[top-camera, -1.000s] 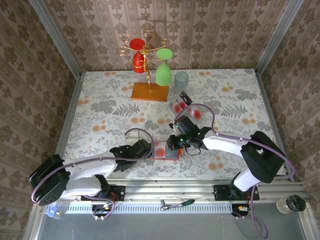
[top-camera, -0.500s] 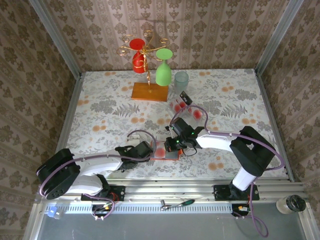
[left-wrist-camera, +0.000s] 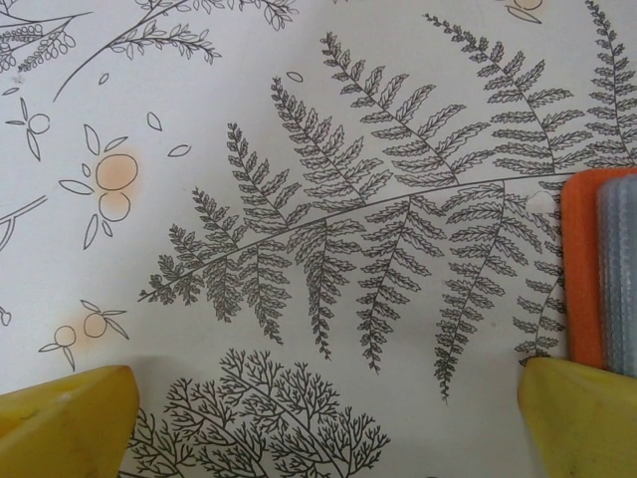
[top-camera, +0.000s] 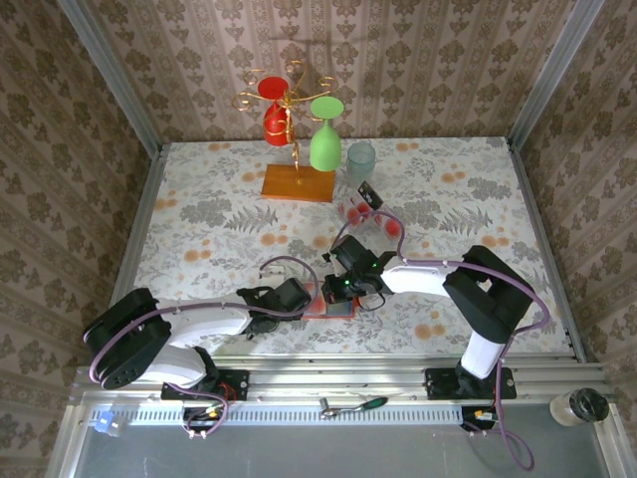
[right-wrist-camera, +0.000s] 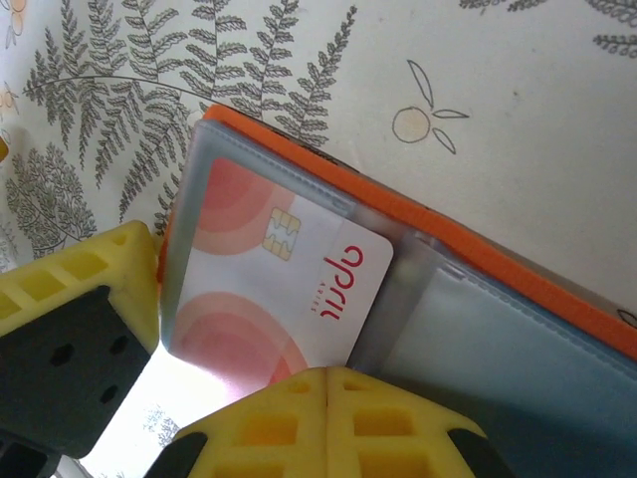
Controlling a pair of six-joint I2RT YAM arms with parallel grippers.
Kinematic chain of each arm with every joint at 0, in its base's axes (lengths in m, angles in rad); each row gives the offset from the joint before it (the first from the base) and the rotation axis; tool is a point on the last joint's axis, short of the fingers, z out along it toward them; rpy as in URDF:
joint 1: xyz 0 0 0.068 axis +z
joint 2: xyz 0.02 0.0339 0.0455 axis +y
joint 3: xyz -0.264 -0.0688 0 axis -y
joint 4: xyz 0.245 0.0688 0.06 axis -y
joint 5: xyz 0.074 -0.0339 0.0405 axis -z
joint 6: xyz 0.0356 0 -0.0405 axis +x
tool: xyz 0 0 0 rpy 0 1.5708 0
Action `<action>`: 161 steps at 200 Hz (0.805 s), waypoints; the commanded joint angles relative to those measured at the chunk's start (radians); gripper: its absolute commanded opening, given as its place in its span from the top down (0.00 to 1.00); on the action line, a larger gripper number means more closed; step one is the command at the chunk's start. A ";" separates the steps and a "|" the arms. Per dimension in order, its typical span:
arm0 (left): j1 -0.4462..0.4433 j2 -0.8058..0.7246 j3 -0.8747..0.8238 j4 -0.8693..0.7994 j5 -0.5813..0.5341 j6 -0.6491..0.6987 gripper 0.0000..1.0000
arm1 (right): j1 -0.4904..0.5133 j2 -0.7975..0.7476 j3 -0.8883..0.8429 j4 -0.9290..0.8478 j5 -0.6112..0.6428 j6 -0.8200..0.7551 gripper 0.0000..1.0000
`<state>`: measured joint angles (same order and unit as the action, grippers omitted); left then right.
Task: Put the credit cards into the card holder
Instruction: Insert the credit card into the card slot.
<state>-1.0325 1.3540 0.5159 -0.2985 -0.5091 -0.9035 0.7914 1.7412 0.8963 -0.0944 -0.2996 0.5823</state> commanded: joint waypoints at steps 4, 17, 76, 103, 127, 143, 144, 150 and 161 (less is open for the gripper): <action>-0.003 0.018 0.013 0.024 0.021 0.017 0.00 | 0.014 0.039 0.037 0.010 -0.029 0.014 0.96; -0.006 0.019 0.013 0.025 0.019 0.016 0.00 | 0.014 0.048 0.047 0.012 -0.039 0.018 0.97; -0.009 -0.069 0.018 -0.082 -0.039 -0.041 0.00 | 0.014 0.006 0.076 -0.032 -0.031 0.013 0.97; -0.003 -0.136 -0.004 -0.111 -0.044 -0.058 0.00 | 0.015 -0.036 0.065 -0.064 -0.017 0.011 0.98; 0.000 -0.156 -0.013 -0.113 -0.028 -0.049 0.00 | 0.016 -0.054 0.039 -0.064 -0.017 0.020 0.97; 0.002 -0.146 -0.007 -0.112 -0.020 -0.040 0.00 | 0.018 -0.055 0.024 -0.055 -0.017 0.027 0.98; 0.001 -0.145 -0.007 -0.113 -0.019 -0.040 0.00 | 0.018 -0.055 0.023 -0.056 -0.017 0.027 0.98; 0.002 -0.138 -0.004 -0.113 -0.017 -0.038 0.00 | 0.020 -0.053 0.019 -0.054 -0.019 0.030 0.97; 0.003 -0.121 0.003 -0.113 -0.011 -0.032 0.00 | 0.021 -0.050 0.017 -0.053 -0.019 0.030 0.97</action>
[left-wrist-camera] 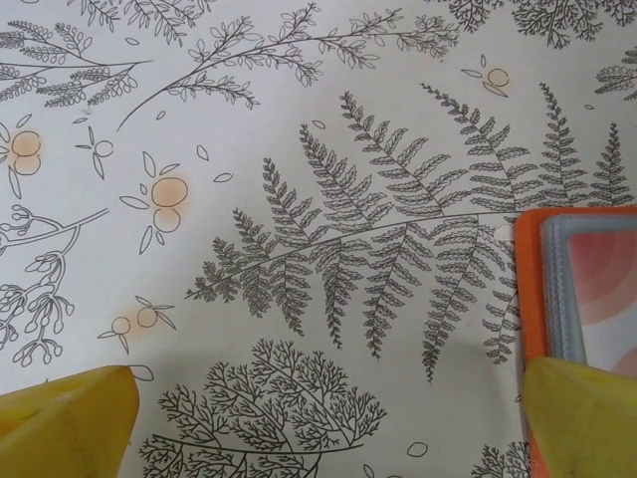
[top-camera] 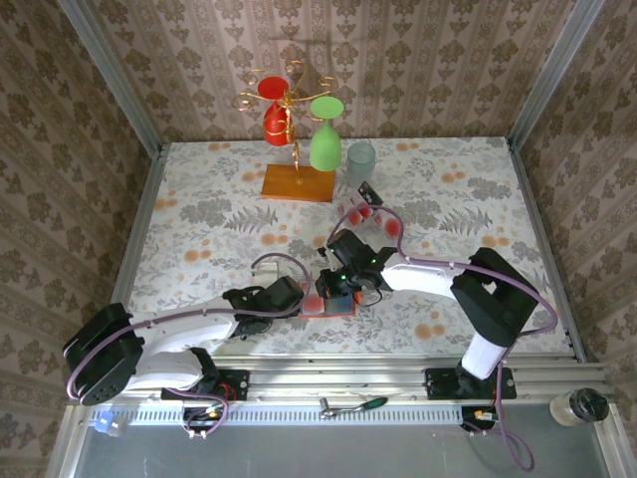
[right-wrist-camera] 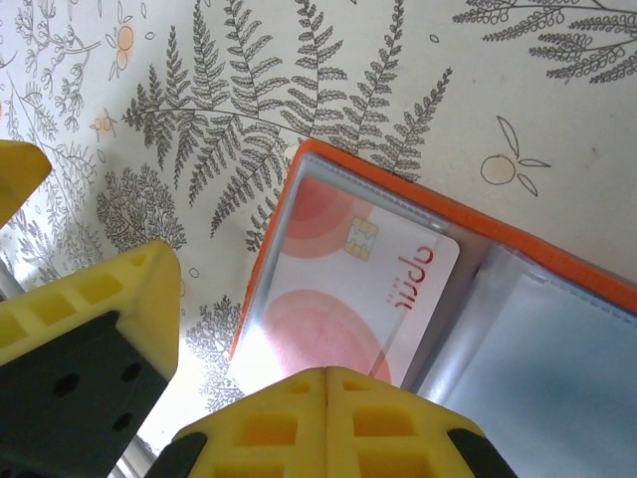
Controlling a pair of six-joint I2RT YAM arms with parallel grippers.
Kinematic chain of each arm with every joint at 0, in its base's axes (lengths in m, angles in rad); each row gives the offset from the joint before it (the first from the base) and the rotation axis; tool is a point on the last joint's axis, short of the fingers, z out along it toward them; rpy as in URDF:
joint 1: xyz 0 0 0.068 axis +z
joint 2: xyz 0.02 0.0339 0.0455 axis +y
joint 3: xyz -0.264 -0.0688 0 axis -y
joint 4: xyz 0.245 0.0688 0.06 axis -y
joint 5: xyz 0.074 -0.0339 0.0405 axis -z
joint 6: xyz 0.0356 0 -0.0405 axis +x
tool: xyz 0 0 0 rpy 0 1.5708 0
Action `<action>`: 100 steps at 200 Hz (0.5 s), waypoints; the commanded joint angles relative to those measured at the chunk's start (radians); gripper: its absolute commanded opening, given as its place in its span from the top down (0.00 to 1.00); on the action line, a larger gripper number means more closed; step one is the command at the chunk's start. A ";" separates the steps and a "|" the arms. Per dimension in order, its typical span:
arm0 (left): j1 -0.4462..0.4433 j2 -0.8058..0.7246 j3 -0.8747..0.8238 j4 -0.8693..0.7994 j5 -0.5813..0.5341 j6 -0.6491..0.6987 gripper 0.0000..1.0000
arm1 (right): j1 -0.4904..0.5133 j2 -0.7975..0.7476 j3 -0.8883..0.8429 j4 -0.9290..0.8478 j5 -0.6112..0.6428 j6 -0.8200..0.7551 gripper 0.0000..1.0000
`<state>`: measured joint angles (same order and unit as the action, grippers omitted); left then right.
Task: Put the credit cards into the card holder
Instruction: Insert the credit card into the card slot.
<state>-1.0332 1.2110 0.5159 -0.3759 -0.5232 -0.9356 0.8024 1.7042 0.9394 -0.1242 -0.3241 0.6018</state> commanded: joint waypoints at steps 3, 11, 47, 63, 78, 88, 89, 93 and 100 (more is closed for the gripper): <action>0.004 0.026 0.004 -0.035 0.004 0.002 0.00 | 0.011 -0.011 -0.027 -0.022 0.005 0.012 0.98; 0.004 0.042 0.011 -0.038 0.008 0.009 0.00 | 0.014 -0.010 -0.028 -0.023 0.005 0.012 0.98; 0.003 0.103 0.039 -0.055 0.011 0.017 0.00 | 0.019 0.001 -0.033 -0.022 0.012 0.010 0.98; 0.002 0.117 0.041 -0.045 0.017 0.022 0.00 | 0.020 0.009 -0.033 -0.018 0.010 0.010 0.98; 0.002 0.131 0.042 -0.040 0.019 0.024 0.00 | 0.023 0.017 -0.033 -0.016 0.010 0.010 0.98; 0.002 0.140 0.044 -0.035 0.022 0.027 0.00 | 0.026 0.021 -0.033 -0.017 0.011 0.010 0.98; 0.002 0.141 0.045 -0.035 0.023 0.027 0.00 | 0.025 0.021 -0.033 -0.016 0.010 0.010 0.98; 0.002 0.143 0.045 -0.033 0.023 0.029 0.00 | 0.026 0.023 -0.034 -0.016 0.010 0.010 0.98; 0.002 0.149 0.045 -0.028 0.027 0.030 0.00 | 0.027 0.026 -0.035 -0.018 0.012 0.010 0.98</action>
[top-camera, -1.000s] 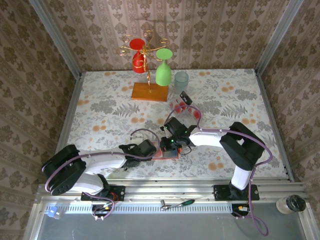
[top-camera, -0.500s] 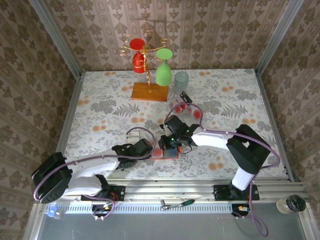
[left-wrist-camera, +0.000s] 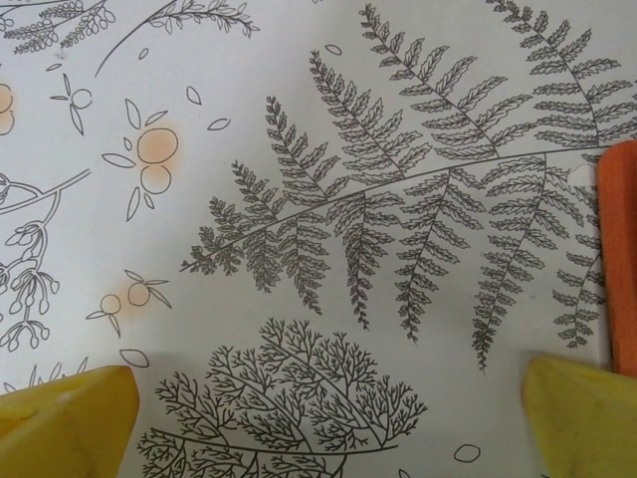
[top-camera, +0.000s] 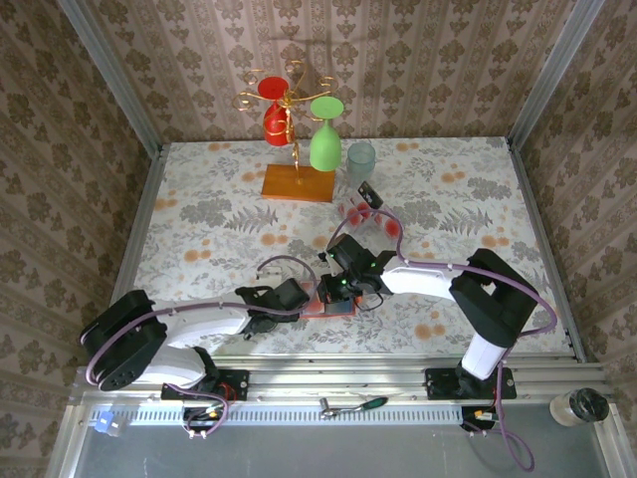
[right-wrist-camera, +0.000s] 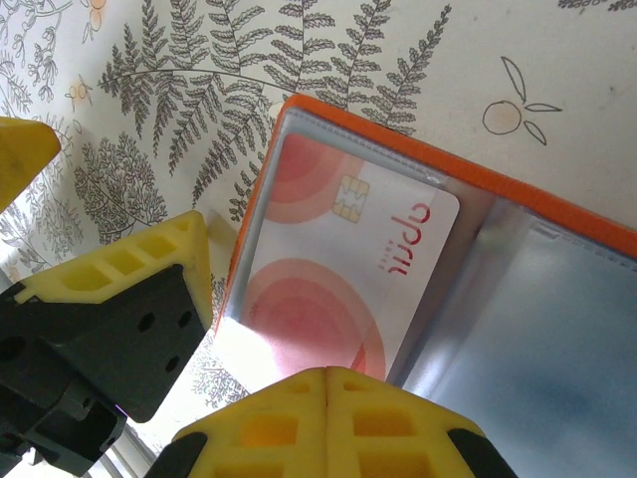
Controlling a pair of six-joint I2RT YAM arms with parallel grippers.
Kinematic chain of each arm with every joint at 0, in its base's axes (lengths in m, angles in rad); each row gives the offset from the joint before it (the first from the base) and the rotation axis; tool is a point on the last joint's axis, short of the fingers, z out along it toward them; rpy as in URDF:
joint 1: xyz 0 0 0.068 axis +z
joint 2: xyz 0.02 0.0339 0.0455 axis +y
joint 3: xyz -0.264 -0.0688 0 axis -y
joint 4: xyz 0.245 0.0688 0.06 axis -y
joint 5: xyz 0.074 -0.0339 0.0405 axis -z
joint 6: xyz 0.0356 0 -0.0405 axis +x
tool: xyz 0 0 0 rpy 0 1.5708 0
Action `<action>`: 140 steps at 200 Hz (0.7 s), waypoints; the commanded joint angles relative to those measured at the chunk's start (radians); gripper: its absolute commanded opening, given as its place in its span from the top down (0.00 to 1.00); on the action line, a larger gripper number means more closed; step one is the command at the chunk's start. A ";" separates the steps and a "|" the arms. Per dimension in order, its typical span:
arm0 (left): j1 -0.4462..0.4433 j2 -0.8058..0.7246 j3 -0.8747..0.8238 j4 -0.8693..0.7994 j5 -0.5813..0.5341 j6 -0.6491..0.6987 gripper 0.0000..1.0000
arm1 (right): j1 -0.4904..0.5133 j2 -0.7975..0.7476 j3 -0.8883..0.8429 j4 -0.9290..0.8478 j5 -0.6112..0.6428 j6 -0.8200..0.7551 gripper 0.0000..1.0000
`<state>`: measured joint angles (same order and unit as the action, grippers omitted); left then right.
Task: Put the credit cards into the card holder
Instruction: Insert the credit card into the card slot.
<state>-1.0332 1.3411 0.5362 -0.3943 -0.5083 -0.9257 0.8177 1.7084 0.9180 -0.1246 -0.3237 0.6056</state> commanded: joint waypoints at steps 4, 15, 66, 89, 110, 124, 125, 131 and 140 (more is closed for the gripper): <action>0.002 0.023 0.027 -0.008 0.014 0.023 0.00 | 0.012 0.022 -0.015 -0.019 0.013 0.005 0.98; 0.002 0.032 0.029 -0.002 0.017 0.024 0.00 | 0.016 0.024 -0.016 -0.023 0.017 0.004 0.99; -0.001 0.061 0.034 0.019 0.026 0.025 0.00 | 0.027 0.053 0.006 -0.032 0.014 -0.001 0.99; -0.004 0.070 0.033 0.027 0.028 0.024 0.00 | 0.037 0.077 0.030 -0.040 0.009 -0.003 1.00; -0.010 0.071 0.030 0.034 0.028 0.022 0.00 | 0.047 0.090 0.046 -0.042 0.005 -0.003 1.00; -0.015 0.070 0.028 0.037 0.027 0.019 0.00 | 0.049 0.094 0.055 -0.043 -0.001 -0.002 1.00; -0.014 0.070 0.028 0.038 0.027 0.019 0.00 | 0.049 0.095 0.055 -0.043 0.000 -0.001 1.00; -0.016 0.069 0.028 0.036 0.025 0.018 0.00 | 0.050 0.094 0.059 -0.042 -0.003 0.000 1.00; -0.018 0.065 0.027 0.035 0.023 0.015 0.00 | 0.049 0.088 0.062 -0.044 -0.004 0.000 1.00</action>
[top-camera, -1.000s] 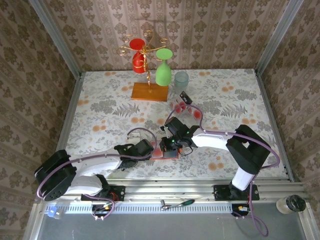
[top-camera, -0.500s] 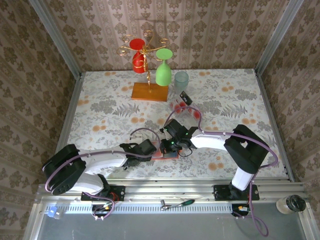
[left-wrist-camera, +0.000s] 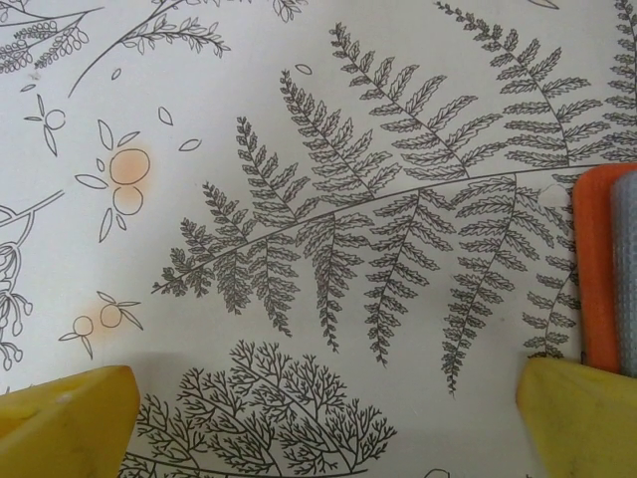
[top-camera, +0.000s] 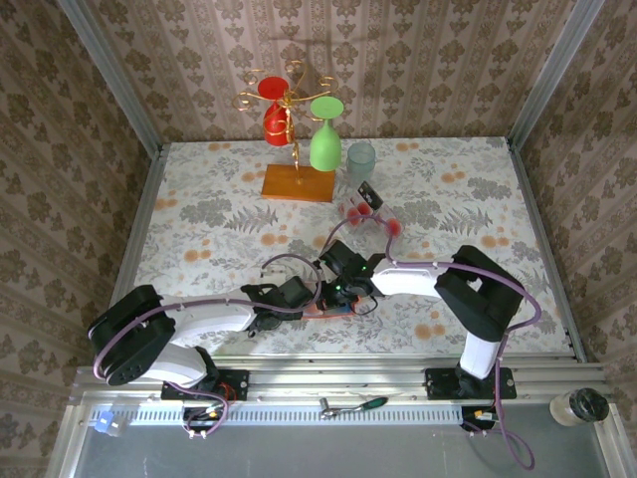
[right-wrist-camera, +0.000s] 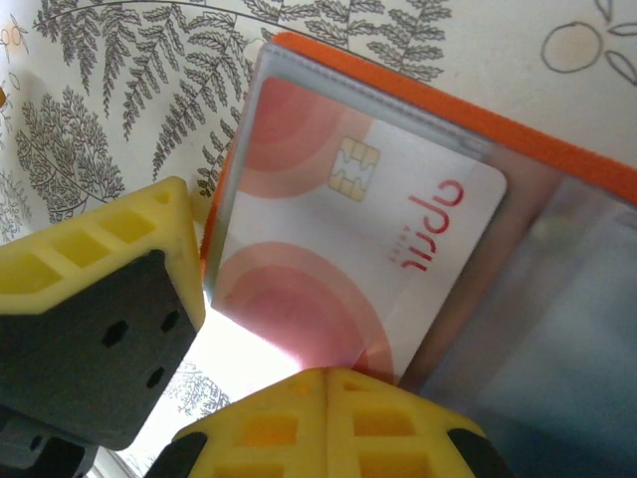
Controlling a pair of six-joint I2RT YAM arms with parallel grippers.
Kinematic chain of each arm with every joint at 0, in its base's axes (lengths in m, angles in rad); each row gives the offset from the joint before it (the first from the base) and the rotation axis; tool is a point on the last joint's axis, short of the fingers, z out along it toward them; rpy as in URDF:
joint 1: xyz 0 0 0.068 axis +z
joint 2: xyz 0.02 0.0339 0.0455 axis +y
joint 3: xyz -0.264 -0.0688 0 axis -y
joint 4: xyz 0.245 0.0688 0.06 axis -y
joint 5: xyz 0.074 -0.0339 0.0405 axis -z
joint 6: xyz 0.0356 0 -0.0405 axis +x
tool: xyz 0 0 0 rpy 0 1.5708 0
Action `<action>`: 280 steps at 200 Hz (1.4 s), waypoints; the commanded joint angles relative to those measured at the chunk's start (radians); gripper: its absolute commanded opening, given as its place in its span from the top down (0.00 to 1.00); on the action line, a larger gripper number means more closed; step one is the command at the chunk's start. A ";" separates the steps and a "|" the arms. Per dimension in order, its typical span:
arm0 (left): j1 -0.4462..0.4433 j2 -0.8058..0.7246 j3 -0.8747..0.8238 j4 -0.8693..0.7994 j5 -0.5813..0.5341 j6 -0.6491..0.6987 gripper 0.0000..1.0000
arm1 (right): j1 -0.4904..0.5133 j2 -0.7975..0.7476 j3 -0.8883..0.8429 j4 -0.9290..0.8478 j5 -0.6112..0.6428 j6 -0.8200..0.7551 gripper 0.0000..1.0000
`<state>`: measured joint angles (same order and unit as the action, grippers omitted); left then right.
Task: Put the credit cards into the card holder
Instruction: Insert the credit card into the card slot.
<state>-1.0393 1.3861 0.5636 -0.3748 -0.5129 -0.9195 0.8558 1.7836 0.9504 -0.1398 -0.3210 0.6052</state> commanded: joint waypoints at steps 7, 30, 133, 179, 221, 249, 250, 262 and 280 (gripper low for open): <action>-0.012 0.016 -0.002 0.014 0.026 0.010 0.00 | 0.011 0.004 0.032 -0.032 -0.005 -0.001 1.00; -0.012 0.004 -0.010 0.013 0.022 0.005 0.00 | 0.011 -0.046 0.032 -0.049 0.021 0.000 1.00; -0.014 -0.013 -0.023 0.014 0.017 -0.002 0.00 | 0.010 -0.066 0.007 -0.130 0.132 -0.023 1.00; -0.013 -0.021 -0.028 0.015 0.016 -0.002 0.00 | 0.013 -0.040 0.008 -0.122 0.118 -0.021 1.00; -0.013 -0.021 -0.030 0.020 0.015 -0.005 0.00 | 0.019 -0.007 0.024 -0.111 0.090 -0.016 1.00; -0.015 -0.021 -0.031 0.025 0.017 -0.003 0.00 | 0.021 0.002 0.028 -0.091 0.068 -0.003 1.00; -0.015 -0.021 -0.031 0.024 0.017 -0.003 0.00 | 0.020 0.002 0.028 -0.090 0.068 -0.002 1.00; -0.016 -0.022 -0.031 0.026 0.017 -0.004 0.00 | 0.022 0.007 0.031 -0.084 0.060 0.003 1.00; -0.015 -0.034 -0.027 0.018 0.015 -0.005 0.00 | 0.022 0.014 0.030 -0.076 0.049 0.009 1.00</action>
<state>-1.0458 1.3788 0.5499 -0.3447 -0.5163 -0.9199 0.8650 1.7649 0.9634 -0.2245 -0.2325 0.6022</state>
